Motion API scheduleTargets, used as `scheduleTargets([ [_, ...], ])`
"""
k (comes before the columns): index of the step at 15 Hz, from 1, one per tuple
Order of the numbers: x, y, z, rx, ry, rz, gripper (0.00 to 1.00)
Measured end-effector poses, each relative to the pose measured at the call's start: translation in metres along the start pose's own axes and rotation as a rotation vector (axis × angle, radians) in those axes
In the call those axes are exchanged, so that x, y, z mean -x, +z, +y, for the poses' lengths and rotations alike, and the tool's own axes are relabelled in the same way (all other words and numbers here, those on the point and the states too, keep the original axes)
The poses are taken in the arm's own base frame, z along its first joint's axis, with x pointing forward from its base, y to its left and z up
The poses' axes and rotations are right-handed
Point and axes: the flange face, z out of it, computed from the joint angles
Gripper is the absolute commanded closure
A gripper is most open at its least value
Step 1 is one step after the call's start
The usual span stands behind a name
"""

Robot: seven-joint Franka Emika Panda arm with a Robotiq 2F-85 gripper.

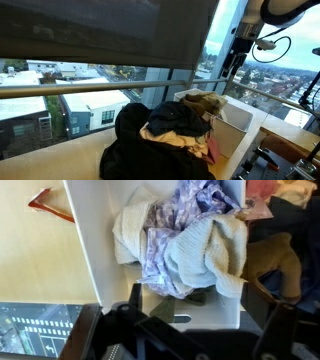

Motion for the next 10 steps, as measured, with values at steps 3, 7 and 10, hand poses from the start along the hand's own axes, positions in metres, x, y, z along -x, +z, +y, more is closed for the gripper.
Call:
scheduleTargets([
  [3,0.002,0.008,-0.047,-0.054,-0.041,0.026,0.00],
  [7,0.005,0.033,-0.132,-0.105,-0.129,0.038,0.00],
  [10,0.007,0.063,-0.178,-0.124,-0.193,0.020,0.00],
])
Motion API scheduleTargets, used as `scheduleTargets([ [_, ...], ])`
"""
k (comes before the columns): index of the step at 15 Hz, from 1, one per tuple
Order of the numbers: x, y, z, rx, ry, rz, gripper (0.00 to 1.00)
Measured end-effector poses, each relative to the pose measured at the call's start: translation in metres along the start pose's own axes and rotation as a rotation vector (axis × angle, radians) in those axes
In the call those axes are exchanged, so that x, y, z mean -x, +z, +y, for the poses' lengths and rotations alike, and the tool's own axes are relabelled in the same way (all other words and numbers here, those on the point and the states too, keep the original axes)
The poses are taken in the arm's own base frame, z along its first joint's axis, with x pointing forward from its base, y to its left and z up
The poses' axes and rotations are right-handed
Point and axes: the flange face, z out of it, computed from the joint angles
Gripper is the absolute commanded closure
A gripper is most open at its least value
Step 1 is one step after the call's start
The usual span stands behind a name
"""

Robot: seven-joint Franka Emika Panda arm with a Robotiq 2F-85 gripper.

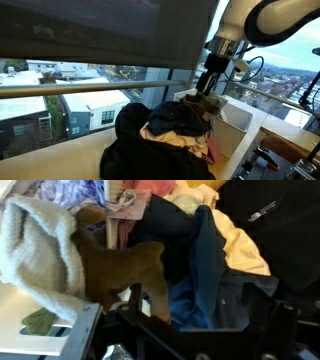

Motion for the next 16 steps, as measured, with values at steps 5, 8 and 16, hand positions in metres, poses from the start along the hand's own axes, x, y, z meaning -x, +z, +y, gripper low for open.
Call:
scheduleTargets([
  [5,-0.015,0.038,-0.038,-0.004,-0.077,-0.029,0.00],
  [8,-0.030,0.032,-0.029,0.015,-0.087,-0.003,0.00],
  [16,-0.051,0.012,0.010,0.037,-0.069,0.049,0.00],
])
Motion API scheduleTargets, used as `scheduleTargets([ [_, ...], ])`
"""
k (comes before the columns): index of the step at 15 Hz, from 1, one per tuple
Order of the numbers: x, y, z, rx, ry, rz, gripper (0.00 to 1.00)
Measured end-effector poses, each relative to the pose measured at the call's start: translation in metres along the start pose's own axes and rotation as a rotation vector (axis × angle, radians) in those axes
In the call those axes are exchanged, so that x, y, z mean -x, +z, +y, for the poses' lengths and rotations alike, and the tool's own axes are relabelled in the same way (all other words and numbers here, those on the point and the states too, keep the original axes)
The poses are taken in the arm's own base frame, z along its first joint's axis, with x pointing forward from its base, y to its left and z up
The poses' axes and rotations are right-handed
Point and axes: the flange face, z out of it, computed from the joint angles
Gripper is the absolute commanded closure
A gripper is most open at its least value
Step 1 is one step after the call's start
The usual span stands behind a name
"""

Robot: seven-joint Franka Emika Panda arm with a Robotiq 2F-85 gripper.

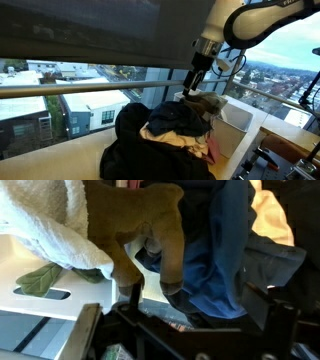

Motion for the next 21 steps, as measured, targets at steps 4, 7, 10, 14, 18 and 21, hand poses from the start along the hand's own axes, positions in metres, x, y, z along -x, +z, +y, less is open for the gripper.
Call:
scheduleTargets([
  [4,0.003,0.026,-0.002,-0.012,0.003,-0.040,0.00],
  [7,0.007,0.046,0.000,-0.021,0.011,-0.071,0.00],
  [10,0.011,0.063,0.006,-0.029,0.027,-0.098,0.05],
  [14,0.016,0.084,0.014,-0.045,0.053,-0.130,0.37],
  [18,0.018,0.091,0.022,-0.050,0.071,-0.137,0.69],
  [21,0.018,0.086,0.034,-0.040,0.087,-0.128,0.91],
])
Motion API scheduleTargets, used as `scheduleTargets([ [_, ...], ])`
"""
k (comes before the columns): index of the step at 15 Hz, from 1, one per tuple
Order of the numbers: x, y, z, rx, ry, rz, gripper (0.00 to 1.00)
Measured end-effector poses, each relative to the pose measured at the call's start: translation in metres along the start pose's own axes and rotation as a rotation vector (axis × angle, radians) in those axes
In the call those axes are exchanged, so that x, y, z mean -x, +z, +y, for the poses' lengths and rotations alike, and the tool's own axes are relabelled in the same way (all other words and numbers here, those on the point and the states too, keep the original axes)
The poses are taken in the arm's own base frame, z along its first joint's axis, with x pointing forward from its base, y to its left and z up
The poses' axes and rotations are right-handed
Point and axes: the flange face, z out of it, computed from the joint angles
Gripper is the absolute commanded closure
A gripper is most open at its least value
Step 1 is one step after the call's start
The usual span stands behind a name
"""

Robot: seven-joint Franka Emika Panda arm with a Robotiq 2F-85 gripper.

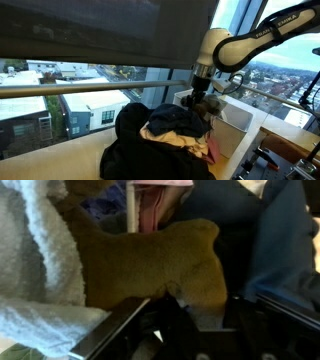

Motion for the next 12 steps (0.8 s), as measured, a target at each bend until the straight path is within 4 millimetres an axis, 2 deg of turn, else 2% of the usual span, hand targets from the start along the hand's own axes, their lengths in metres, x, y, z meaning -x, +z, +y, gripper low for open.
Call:
scheduleTargets([
  [2,0.000,-0.012,0.017,0.017,0.021,0.017,1.00],
  [5,0.007,-0.044,0.057,0.060,0.069,0.055,0.98],
  [8,0.025,-0.081,0.106,0.099,0.135,0.092,0.98],
  [9,0.033,-0.090,0.121,0.106,0.159,0.100,0.69],
  [12,0.053,-0.095,0.149,0.110,0.209,0.093,0.50],
])
